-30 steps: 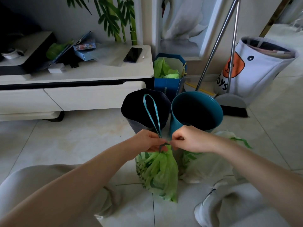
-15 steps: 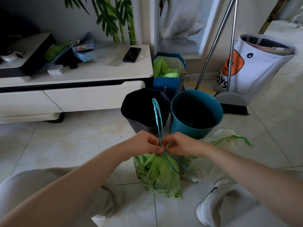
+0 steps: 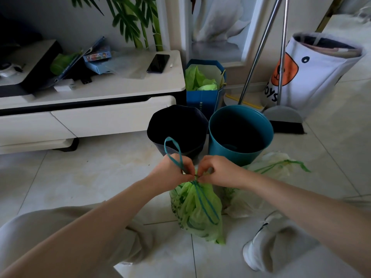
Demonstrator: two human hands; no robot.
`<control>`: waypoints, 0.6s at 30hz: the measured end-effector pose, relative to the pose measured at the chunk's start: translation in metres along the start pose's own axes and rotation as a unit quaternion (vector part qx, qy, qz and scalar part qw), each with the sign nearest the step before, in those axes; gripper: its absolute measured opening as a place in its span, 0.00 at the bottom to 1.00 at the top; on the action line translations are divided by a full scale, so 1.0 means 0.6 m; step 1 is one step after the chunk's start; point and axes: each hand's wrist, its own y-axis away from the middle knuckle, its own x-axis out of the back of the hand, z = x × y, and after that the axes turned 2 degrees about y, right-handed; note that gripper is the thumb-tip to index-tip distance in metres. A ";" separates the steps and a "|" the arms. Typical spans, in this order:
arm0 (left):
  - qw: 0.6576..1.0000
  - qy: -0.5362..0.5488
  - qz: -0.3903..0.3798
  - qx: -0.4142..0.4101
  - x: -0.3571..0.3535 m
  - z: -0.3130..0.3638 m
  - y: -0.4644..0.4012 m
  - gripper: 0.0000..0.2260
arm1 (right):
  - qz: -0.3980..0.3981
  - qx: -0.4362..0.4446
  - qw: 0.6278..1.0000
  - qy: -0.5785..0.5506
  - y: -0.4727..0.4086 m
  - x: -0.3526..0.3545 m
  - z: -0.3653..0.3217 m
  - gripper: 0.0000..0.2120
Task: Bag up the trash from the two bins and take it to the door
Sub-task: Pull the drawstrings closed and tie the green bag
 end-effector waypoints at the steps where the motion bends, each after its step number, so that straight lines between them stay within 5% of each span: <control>1: 0.999 -0.036 0.013 -0.014 -0.002 0.000 0.001 0.10 | -0.007 -0.004 1.000 -0.008 0.001 0.000 -0.001 0.05; 12: 0.958 -0.188 0.056 -0.209 -0.014 0.013 0.025 0.05 | -0.071 -0.086 0.982 -0.153 -0.003 -0.006 0.019 0.05; 18: 0.961 -0.182 0.027 -0.207 -0.013 0.014 0.029 0.05 | -0.086 -0.067 0.983 -0.150 0.000 -0.007 0.027 0.08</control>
